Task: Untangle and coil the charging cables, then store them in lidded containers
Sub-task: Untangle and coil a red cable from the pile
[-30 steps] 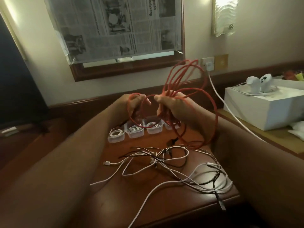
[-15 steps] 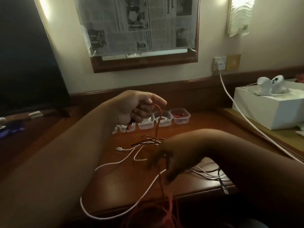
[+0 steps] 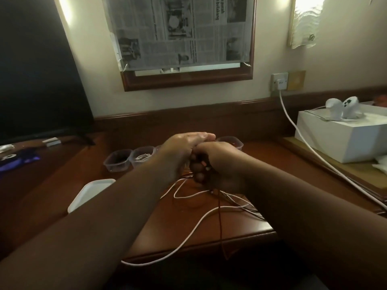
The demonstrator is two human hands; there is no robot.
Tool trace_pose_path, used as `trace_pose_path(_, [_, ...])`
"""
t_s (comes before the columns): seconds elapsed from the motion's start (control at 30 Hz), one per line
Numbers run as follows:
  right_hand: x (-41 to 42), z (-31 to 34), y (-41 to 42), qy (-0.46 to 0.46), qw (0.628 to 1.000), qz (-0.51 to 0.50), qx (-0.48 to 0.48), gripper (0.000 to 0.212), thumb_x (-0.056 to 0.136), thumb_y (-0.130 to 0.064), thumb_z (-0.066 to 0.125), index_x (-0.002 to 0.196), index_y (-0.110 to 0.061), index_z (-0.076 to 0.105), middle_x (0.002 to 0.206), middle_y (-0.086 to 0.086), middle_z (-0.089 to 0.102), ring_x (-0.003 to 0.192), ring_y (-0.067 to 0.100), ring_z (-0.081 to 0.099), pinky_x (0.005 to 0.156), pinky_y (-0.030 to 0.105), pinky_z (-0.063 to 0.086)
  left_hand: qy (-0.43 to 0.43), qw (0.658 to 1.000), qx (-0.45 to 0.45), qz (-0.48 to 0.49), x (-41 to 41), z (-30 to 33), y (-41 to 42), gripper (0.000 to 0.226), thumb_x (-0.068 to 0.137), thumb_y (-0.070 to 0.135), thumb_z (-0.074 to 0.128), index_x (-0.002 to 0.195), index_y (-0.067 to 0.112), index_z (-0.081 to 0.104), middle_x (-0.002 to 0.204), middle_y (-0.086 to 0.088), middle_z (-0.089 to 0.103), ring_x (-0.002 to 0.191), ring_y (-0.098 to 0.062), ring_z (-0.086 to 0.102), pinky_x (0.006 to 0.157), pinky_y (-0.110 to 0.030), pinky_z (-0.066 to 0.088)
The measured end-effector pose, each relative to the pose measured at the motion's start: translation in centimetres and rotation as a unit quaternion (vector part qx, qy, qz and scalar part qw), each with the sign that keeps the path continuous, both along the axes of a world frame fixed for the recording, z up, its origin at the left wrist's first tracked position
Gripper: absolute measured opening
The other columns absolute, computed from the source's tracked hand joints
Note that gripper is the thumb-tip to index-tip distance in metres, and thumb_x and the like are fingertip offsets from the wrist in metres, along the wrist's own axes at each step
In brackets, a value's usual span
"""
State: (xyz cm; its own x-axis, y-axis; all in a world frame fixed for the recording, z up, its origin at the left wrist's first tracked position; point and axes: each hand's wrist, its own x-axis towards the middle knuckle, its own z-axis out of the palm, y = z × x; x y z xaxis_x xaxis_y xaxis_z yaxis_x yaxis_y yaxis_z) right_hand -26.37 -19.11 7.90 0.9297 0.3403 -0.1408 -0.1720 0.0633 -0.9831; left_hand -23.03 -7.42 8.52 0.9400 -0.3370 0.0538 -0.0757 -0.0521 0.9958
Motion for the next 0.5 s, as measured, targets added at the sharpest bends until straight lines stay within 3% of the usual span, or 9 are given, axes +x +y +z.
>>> trace_pose_path(0.07, [0.2, 0.6, -0.1, 0.039, 0.994, 0.023, 0.097, 0.031, 0.100, -0.027, 0.038, 0.072, -0.018, 0.048, 0.058, -0.002, 0.036, 0.047, 0.012, 0.035, 0.047, 0.025, 0.037, 0.063, 0.995, -0.072, 0.002, -0.3, -0.6, -0.2, 0.050, 0.103, 0.042, 0.043, 0.065, 0.018, 0.063, 0.047, 0.004, 0.042, 0.040, -0.009, 0.042, 0.039, -0.020, 0.030])
trace_pose_path(0.1, [0.4, 1.0, -0.1, 0.042, 0.987, 0.027, 0.151, 0.033, 0.101, -0.028, 0.036, 0.071, -0.018, 0.046, 0.059, -0.002, 0.033, 0.047, 0.012, 0.033, 0.047, 0.026, 0.036, 0.089, 0.989, -0.116, -0.010, -0.2, -1.2, -0.3, 0.057, 0.104, 0.043, 0.038, 0.054, 0.021, 0.056, 0.045, 0.007, 0.032, 0.040, -0.008, 0.031, 0.043, -0.022, 0.021])
trace_pose_path(0.2, [1.2, 1.8, -0.8, -0.025, 0.965, -0.030, 0.258, 0.035, 0.105, -0.025, 0.035, 0.077, -0.013, 0.051, 0.063, 0.003, 0.047, 0.057, 0.017, 0.051, 0.060, 0.030, 0.049, 0.078, 0.994, -0.078, -0.004, 0.0, -3.3, -0.2, 0.042, 0.102, 0.036, 0.040, 0.066, 0.023, 0.057, 0.058, 0.004, 0.036, 0.055, -0.012, 0.031, 0.055, -0.029, 0.020])
trace_pose_path(0.27, [2.2, 1.7, -1.7, -0.138, 0.962, -0.097, 0.215, 0.032, 0.107, -0.023, 0.036, 0.091, -0.008, 0.059, 0.076, 0.007, 0.063, 0.075, 0.021, 0.067, 0.077, 0.036, 0.058, 0.087, 0.996, -0.006, -0.014, -0.5, -4.6, 0.0, 0.029, 0.099, 0.032, 0.047, 0.078, 0.018, 0.060, 0.068, 0.002, 0.045, 0.061, -0.012, 0.039, 0.058, -0.028, 0.029])
trace_pose_path(0.33, [3.0, 1.0, -2.6, -0.285, 0.946, -0.152, 0.004, 0.027, 0.106, -0.020, 0.038, 0.102, -0.008, 0.062, 0.089, 0.004, 0.069, 0.086, 0.012, 0.069, 0.084, 0.028, 0.057, 0.090, 0.995, 0.003, -0.036, -0.9, -5.5, 0.2, 0.025, 0.099, 0.030, 0.049, 0.082, 0.016, 0.062, 0.075, 0.000, 0.055, 0.067, -0.012, 0.050, 0.061, -0.027, 0.039])
trace_pose_path(0.37, [3.3, 0.3, -3.0, -0.359, 0.905, -0.162, -0.160, 0.023, 0.105, -0.019, 0.041, 0.105, -0.011, 0.062, 0.093, -0.002, 0.067, 0.087, 0.005, 0.066, 0.082, 0.019, 0.055, 0.080, 0.996, 0.007, -0.049, -1.1, -5.6, 0.3, 0.025, 0.099, 0.028, 0.049, 0.081, 0.015, 0.062, 0.077, -0.001, 0.058, 0.069, -0.013, 0.055, 0.063, -0.027, 0.044])
trace_pose_path(0.43, [3.7, -1.3, -3.5, -0.431, 0.779, -0.106, -0.444, 0.017, 0.103, -0.016, 0.047, 0.112, -0.017, 0.061, 0.097, -0.010, 0.059, 0.088, 0.002, 0.058, 0.075, 0.014, 0.047, 0.059, 0.996, 0.029, -0.057, -1.2, -5.6, 0.9, 0.026, 0.099, 0.025, 0.049, 0.077, 0.014, 0.059, 0.074, -0.003, 0.060, 0.071, -0.016, 0.059, 0.066, -0.030, 0.047])
trace_pose_path(0.47, [3.8, -2.0, -3.8, -0.426, 0.734, -0.075, -0.523, 0.016, 0.103, -0.016, 0.047, 0.114, -0.017, 0.059, 0.096, -0.012, 0.054, 0.089, 0.004, 0.054, 0.074, 0.018, 0.043, 0.053, 0.996, 0.034, -0.055, -1.2, -5.3, 1.4, 0.027, 0.099, 0.025, 0.049, 0.074, 0.014, 0.056, 0.069, -0.003, 0.055, 0.065, -0.017, 0.057, 0.063, -0.029, 0.047])
trace_pose_path(0.5, [3.9, -2.6, -4.1, -0.405, 0.723, -0.059, -0.556, 0.016, 0.103, -0.016, 0.045, 0.113, -0.015, 0.058, 0.092, -0.012, 0.050, 0.088, 0.007, 0.050, 0.074, 0.022, 0.039, 0.049, 0.997, 0.037, -0.051, -1.0, -5.0, 1.8, 0.029, 0.099, 0.024, 0.049, 0.072, 0.014, 0.052, 0.063, -0.002, 0.048, 0.058, -0.016, 0.050, 0.058, -0.027, 0.046])
